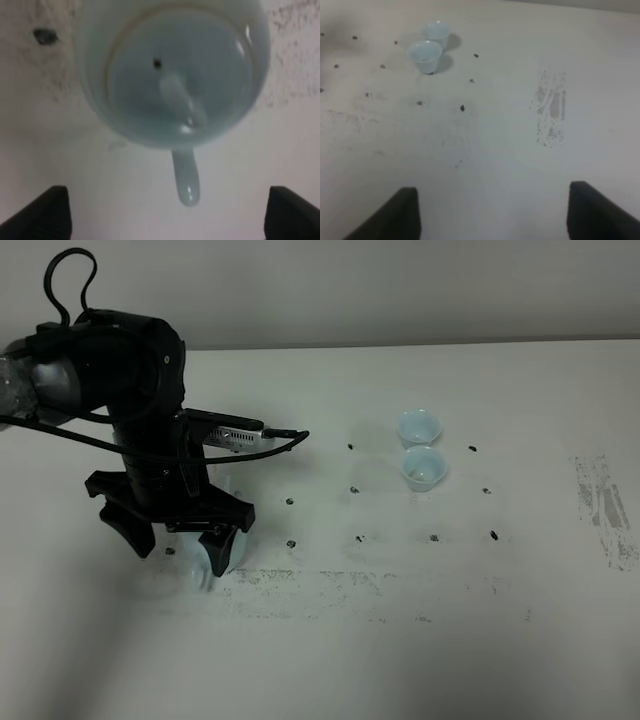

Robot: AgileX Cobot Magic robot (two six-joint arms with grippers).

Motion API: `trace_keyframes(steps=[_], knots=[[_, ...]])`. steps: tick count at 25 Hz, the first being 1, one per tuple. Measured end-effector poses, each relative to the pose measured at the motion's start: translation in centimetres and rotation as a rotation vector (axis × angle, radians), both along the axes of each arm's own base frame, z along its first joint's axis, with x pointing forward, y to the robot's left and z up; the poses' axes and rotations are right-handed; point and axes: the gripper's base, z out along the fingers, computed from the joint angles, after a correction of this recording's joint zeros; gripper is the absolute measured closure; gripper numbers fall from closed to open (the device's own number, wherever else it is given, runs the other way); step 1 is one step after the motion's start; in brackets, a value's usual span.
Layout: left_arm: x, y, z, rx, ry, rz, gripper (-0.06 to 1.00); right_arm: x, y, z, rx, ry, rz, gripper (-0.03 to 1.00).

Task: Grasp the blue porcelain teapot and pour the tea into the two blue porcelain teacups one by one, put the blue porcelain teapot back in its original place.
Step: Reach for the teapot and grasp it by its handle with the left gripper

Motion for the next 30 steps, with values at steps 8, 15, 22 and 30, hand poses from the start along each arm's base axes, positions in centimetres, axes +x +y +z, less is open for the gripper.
trace_keyframes(steps=[8,15,22,30], knots=[[-0.5,-1.5,-1.1,0.014,0.024,-0.047,0.20,0.0,0.0,0.0,0.000,0.000,0.000,0.38],[-0.4,-1.8,-2.8,0.032,0.064,-0.053,0.20,0.0,0.0,0.0,0.000,0.000,0.000,0.38],[-0.3,-1.7,-3.0,0.047,0.064,-0.061,0.20,0.0,0.0,0.0,0.000,0.000,0.000,0.38],[-0.2,-1.5,-3.0,0.073,0.051,-0.056,0.34,0.0,0.0,0.0,0.000,0.000,0.000,0.38]])
